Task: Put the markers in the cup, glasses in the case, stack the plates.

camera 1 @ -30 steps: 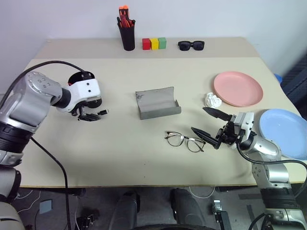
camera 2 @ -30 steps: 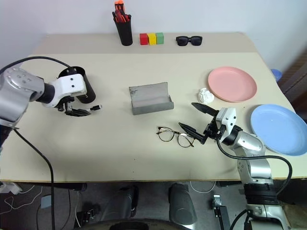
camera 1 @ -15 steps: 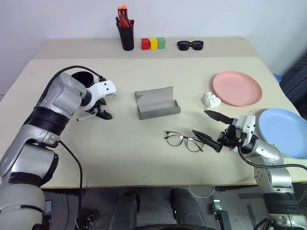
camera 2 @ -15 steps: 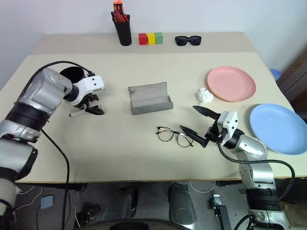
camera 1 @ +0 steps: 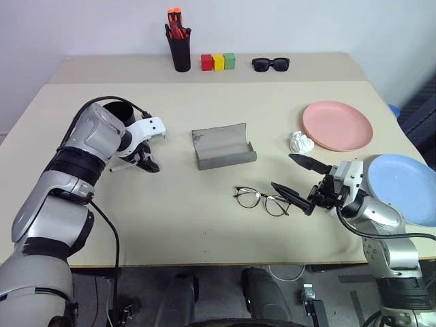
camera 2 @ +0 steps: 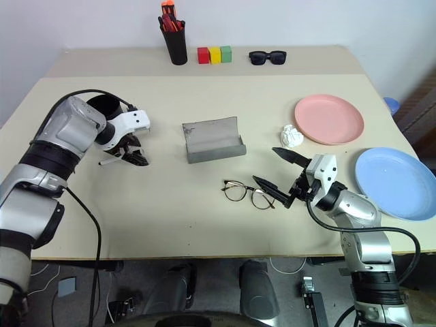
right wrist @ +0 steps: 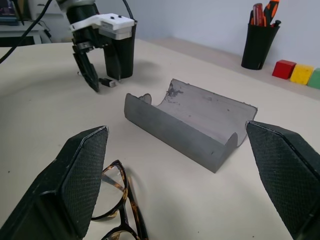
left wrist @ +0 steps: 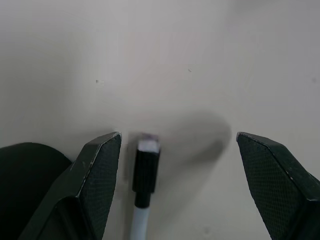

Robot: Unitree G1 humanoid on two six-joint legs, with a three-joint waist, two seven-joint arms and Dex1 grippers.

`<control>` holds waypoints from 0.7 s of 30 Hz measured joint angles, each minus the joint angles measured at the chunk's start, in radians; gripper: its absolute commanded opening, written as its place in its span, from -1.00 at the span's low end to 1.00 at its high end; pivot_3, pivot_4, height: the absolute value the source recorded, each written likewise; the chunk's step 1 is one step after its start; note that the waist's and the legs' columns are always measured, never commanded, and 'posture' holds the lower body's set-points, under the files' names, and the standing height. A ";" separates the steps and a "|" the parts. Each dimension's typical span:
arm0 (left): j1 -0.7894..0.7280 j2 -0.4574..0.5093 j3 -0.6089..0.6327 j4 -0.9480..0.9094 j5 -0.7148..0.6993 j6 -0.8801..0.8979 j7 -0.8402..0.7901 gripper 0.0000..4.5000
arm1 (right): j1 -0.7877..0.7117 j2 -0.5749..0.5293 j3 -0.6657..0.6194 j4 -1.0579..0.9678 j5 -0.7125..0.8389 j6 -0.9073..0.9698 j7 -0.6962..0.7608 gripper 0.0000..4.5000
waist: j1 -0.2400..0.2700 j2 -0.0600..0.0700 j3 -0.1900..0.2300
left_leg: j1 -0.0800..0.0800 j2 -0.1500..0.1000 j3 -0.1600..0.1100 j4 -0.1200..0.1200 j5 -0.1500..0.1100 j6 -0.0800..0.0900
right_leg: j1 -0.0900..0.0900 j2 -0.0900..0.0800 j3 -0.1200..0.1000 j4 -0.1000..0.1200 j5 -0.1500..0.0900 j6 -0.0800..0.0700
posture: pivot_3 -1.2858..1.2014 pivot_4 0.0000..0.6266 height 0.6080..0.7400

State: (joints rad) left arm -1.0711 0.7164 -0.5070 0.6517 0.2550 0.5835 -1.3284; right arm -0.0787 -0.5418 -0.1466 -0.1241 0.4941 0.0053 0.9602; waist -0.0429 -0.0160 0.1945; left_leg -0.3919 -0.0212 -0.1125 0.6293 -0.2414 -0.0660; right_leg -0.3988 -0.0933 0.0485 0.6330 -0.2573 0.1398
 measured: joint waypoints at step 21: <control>-0.035 -0.016 -0.021 0.123 0.104 -0.124 -0.028 0.28 | 0.033 -0.001 -0.003 -0.028 0.000 0.009 -0.015 1.00 | 0.000 0.000 0.000 | 0.000 0.000 0.000 0.001 0.000 0.000 | 0.000 0.000 0.000 0.001 0.000 0.000 | 0.03 -0.52 1.00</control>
State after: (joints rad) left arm -1.1065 0.7002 -0.5279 0.7748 0.3594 0.4599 -1.3562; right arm -0.0461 -0.5429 -0.1500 -0.1518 0.4939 0.0146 0.9452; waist -0.0429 -0.0161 0.1945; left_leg -0.3919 -0.0213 -0.1126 0.6300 -0.2414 -0.0659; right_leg -0.3987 -0.0933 0.0485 0.6337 -0.2573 0.1399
